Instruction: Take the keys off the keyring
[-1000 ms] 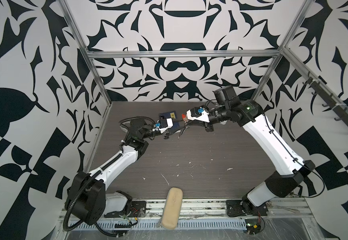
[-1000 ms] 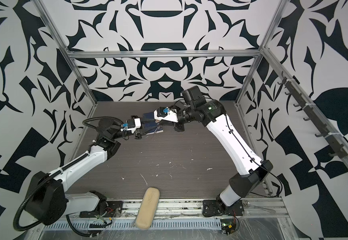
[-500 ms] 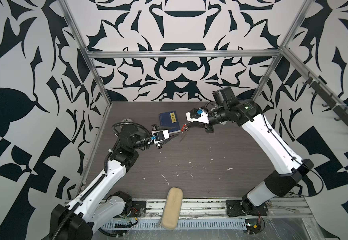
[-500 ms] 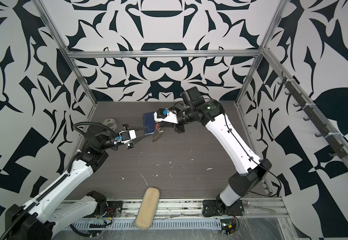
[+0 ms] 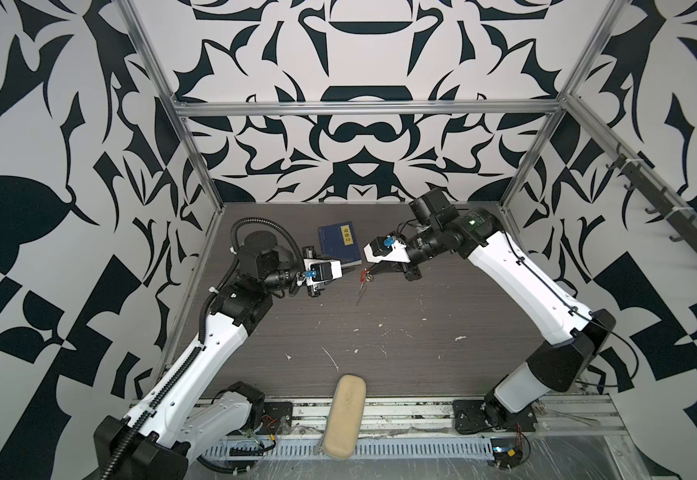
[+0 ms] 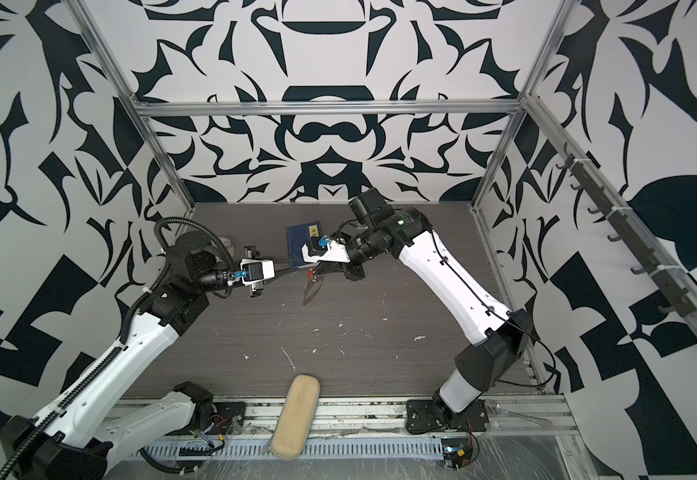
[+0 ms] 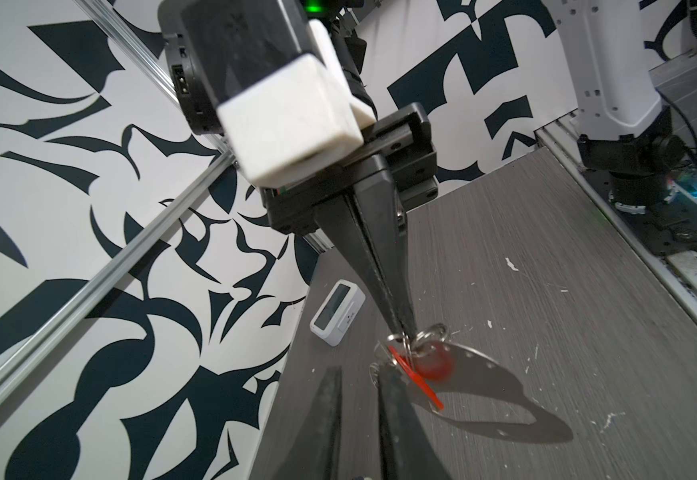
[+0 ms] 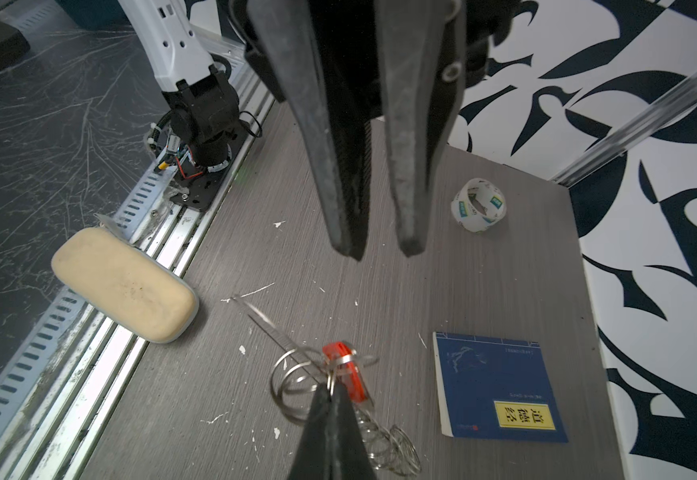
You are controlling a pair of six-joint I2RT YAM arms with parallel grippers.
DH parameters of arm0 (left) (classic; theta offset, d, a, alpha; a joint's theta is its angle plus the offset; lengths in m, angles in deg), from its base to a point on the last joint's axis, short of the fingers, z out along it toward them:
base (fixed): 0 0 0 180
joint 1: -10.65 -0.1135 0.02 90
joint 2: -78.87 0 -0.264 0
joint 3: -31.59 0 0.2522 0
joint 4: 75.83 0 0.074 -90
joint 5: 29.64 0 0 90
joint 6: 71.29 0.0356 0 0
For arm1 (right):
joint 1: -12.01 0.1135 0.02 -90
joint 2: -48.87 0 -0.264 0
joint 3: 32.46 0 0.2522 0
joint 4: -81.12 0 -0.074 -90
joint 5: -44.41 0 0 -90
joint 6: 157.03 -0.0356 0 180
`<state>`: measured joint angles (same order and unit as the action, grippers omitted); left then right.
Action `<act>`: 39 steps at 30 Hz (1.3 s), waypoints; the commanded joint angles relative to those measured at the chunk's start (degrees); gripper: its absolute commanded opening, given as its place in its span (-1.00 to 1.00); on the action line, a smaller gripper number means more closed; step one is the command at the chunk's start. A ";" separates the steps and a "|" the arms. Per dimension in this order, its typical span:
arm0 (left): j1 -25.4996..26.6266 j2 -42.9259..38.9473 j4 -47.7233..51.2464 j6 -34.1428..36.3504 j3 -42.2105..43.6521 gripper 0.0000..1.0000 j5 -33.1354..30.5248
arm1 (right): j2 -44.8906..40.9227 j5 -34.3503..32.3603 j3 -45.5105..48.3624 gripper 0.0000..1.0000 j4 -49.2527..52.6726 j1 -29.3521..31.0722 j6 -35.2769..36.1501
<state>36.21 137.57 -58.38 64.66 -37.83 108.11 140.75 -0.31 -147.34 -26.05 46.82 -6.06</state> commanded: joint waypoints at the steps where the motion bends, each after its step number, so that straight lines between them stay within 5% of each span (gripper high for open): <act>1: -0.31 0.69 9.42 3.66 -2.84 -0.60 5.15 | -2.14 2.72 0.61 -1.00 -2.76 0.27 1.25; 17: -0.34 4.31 20.27 10.05 -7.47 -0.30 10.00 | -3.54 -1.10 4.27 -1.00 -4.73 3.14 9.25; 39: -0.24 8.12 28.98 18.60 -12.14 -0.31 9.65 | -5.50 -3.30 5.58 -1.00 -5.94 6.25 13.56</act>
<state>36.10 145.35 -31.96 81.65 -47.80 116.57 136.58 -4.53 -140.85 -31.19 52.67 6.71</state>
